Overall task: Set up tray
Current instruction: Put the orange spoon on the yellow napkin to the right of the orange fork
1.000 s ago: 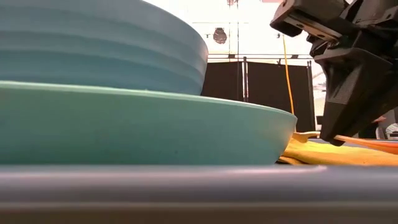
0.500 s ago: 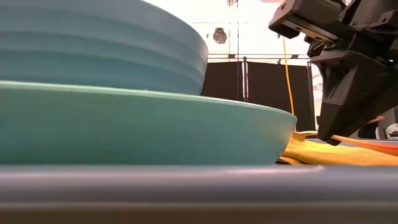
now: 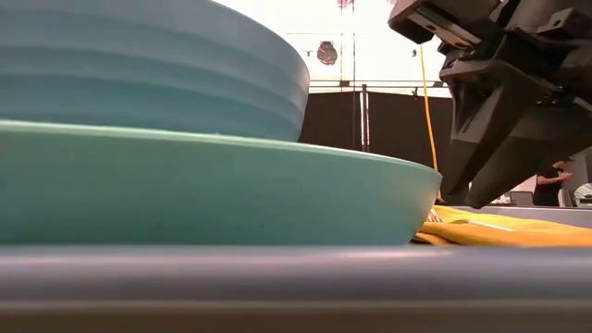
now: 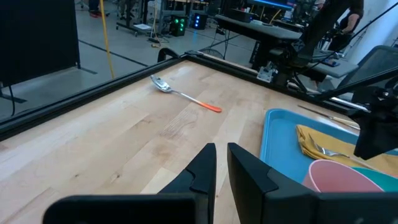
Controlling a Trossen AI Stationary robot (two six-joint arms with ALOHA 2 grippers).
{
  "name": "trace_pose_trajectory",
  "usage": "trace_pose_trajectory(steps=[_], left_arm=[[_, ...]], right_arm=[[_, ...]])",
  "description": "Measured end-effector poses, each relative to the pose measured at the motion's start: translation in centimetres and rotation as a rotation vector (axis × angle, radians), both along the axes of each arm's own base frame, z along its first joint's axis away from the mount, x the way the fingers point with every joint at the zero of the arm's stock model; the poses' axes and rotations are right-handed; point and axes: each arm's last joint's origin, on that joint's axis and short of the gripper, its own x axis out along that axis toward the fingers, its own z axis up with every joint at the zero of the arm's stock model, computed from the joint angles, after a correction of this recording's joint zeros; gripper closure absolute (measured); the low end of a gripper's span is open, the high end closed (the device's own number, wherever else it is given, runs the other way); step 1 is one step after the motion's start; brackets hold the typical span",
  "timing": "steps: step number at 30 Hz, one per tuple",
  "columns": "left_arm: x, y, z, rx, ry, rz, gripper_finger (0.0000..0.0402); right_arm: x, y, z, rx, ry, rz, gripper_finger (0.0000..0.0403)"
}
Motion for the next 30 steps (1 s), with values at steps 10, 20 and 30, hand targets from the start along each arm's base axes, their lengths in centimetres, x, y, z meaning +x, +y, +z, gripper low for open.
trace_pose_trajectory(steps=[10, 20, 30], left_arm=[[0.0, 0.0, 0.0, 0.000, 0.000, 0.000, 0.0360], [0.0, 0.0, 0.0, 0.000, 0.000, 0.000, 0.0360], [0.0, 0.0, 0.0, 0.000, 0.000, 0.000, 0.0360]], right_arm=[[0.1, -3.3, 3.6, -0.351, -0.043, 0.110, 0.0328], [-2.6, -11.7, 9.0, -0.683, 0.272, 0.284, 0.0328], [-14.0, -16.1, 7.7, -0.845, -0.017, 0.167, 0.0328]])
